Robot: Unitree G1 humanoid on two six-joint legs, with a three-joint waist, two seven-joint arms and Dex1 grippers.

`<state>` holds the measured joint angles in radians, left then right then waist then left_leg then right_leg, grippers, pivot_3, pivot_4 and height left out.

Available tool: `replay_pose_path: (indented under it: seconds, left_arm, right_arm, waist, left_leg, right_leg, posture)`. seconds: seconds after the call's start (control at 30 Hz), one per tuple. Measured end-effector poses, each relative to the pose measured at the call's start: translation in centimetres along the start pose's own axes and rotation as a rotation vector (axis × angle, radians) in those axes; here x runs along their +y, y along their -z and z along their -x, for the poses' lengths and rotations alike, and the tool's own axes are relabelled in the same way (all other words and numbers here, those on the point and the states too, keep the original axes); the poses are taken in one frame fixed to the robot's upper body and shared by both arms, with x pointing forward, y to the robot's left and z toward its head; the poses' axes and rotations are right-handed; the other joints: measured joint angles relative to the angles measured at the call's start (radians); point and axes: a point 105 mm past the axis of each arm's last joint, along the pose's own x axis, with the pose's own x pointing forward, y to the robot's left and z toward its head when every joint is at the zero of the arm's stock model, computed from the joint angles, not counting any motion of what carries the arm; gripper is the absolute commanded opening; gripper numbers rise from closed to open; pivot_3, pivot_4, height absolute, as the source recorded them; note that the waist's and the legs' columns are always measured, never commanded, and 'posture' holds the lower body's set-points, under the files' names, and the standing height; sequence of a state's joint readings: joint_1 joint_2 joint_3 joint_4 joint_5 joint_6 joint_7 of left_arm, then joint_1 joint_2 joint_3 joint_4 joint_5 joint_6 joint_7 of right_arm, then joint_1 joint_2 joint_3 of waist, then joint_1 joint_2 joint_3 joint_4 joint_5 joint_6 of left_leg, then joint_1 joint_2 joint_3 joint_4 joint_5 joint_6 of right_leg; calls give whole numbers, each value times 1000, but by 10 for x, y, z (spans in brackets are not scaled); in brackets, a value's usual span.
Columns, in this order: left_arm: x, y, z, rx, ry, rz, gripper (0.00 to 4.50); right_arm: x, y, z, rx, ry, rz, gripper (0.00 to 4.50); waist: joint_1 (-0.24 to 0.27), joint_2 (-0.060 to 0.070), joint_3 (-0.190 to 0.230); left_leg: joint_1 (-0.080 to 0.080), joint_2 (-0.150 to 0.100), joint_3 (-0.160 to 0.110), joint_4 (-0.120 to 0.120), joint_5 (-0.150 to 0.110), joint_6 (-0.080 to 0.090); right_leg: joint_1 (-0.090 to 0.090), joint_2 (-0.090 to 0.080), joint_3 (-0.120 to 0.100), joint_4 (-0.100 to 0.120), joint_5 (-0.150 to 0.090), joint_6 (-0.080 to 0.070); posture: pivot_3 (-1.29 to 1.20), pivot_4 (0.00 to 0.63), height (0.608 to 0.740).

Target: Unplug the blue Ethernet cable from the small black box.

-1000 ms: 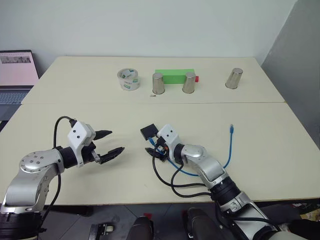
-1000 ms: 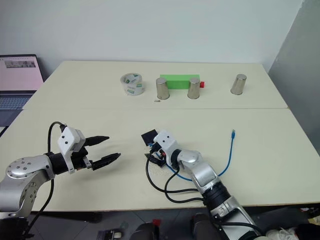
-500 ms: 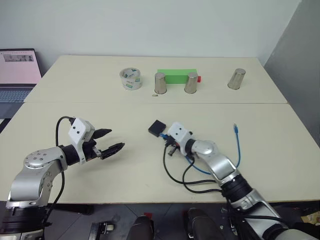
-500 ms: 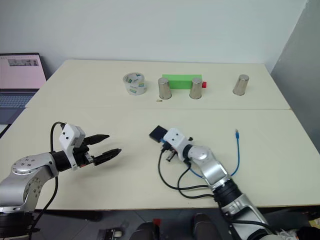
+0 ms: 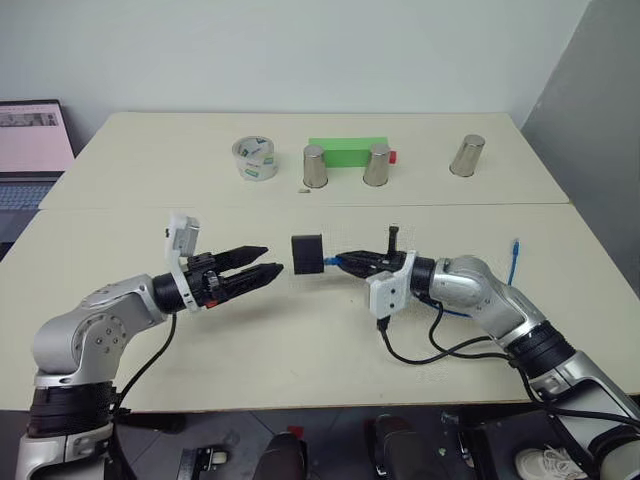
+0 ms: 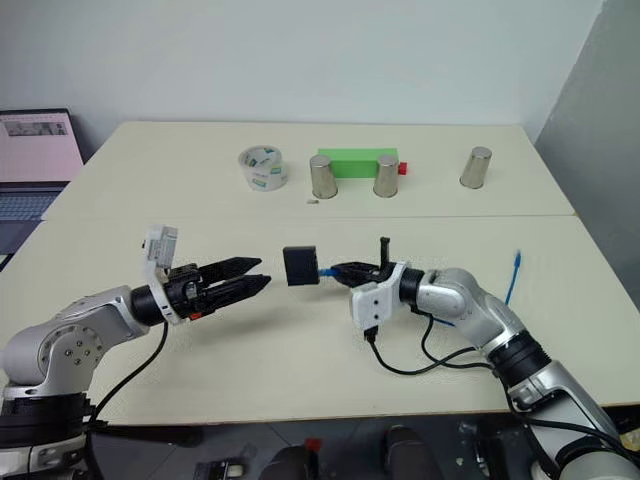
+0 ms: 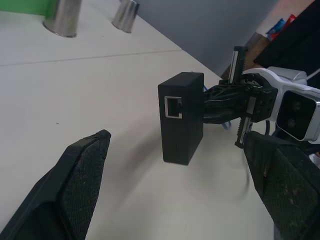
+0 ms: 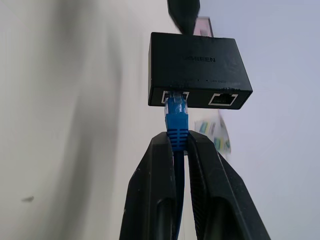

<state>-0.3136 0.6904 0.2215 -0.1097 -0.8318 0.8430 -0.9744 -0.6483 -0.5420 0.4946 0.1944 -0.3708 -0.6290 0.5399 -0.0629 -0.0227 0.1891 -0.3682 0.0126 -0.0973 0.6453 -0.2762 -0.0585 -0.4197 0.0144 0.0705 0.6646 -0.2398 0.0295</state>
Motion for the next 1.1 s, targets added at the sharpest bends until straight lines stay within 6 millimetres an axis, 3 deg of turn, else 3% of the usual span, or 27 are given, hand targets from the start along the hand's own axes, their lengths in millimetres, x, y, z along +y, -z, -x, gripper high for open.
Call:
replay_pose_path:
  seconds: [0.2, 0.8, 0.9, 0.97, 1.1]
  left_arm:
    - [-8, 7, -14, 29, 68, 12, 4500]
    - [-12, 10, -17, 32, 115, 30, 787]
    - [-13, 10, -17, 31, 125, 32, 771]
    - [-14, 10, -17, 32, 129, 33, 771]
    - [-12, 12, -18, 41, 125, 41, 771]
  right_arm:
    - [-2, -10, -6, -59, 14, -4, 90]
    - [-7, -9, -7, -54, 32, -30, 84]
    - [-7, -10, -6, -57, 29, -24, 84]
    - [-7, -10, -5, -60, 26, -17, 778]
    - [-4, -17, -2, -83, -22, 7, 1642]
  waist:
    - [2, 0, 0]
    - [6, 0, 0]
    - [6, 0, 0]
    - [6, 0, 0]
    - [6, 0, 0]
  left_leg:
    - [0, 0, 0, 0, 0, 0]
    - [0, 0, 0, 0, 0, 0]
    - [0, 0, 0, 0, 0, 0]
    - [0, 0, 0, 0, 0, 0]
    - [0, 0, 0, 0, 0, 0]
  right_leg:
    - [0, 0, 0, 1, 2, -4]
    - [0, 0, 0, 0, 2, -4]
    - [0, 0, 0, 0, 2, -4]
    - [0, 0, 0, 0, 2, -4]
    - [0, 0, 0, 0, 2, -4]
  posture:
    - [0, 150, 740]
    - [0, 150, 740]
    - [0, 150, 740]
    - [0, 150, 740]
    - [0, 150, 740]
